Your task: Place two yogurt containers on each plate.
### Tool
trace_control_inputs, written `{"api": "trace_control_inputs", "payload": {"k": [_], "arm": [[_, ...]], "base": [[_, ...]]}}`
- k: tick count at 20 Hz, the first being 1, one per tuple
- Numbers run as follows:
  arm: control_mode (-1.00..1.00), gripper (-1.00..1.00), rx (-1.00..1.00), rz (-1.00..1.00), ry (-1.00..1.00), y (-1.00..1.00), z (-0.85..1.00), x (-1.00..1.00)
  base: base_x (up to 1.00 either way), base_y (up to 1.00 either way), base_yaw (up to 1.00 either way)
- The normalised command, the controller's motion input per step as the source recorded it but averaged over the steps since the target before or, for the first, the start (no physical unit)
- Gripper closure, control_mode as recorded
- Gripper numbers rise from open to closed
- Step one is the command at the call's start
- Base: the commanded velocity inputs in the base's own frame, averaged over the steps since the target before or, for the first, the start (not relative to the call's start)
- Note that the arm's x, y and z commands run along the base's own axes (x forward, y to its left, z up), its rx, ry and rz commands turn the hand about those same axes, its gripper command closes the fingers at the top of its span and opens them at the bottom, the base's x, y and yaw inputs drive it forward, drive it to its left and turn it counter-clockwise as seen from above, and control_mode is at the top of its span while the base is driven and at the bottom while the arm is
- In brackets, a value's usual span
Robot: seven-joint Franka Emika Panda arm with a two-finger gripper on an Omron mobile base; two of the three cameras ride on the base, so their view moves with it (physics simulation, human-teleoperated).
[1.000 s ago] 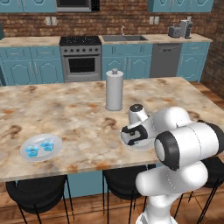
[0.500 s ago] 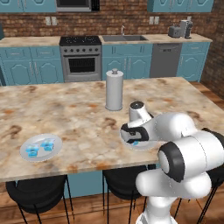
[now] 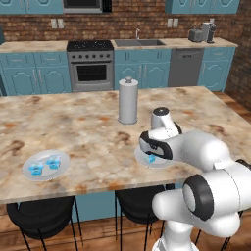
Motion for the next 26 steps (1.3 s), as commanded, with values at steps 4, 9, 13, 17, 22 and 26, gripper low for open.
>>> {"api": "trace_control_inputs", "payload": {"k": [4,9,13,17,22,26], "arm": [[-1.00,-1.00,0.00,-0.20,0.00,-0.78,0.12,0.00],[-1.00,-1.00,0.00,-0.34,0.00,-0.87,0.00,0.19],[-1.00,-1.00,0.00,-0.23,0.00,-0.70,0.00,0.26],[-1.00,-1.00,0.05,-0.11,0.00,-0.57,0.00,0.27],[-1.00,-1.00,0.09,0.00,0.04,-0.41,0.00,0.19],[-1.00,-1.00,0.02,0.02,0.11,-0.24,0.00,0.21]], "base": [[0.00,0.00,0.00],[0.00,0.00,0.00],[0.00,0.00,0.00],[0.00,0.00,0.00],[0.00,0.00,0.00],[0.00,0.00,0.00]]}}
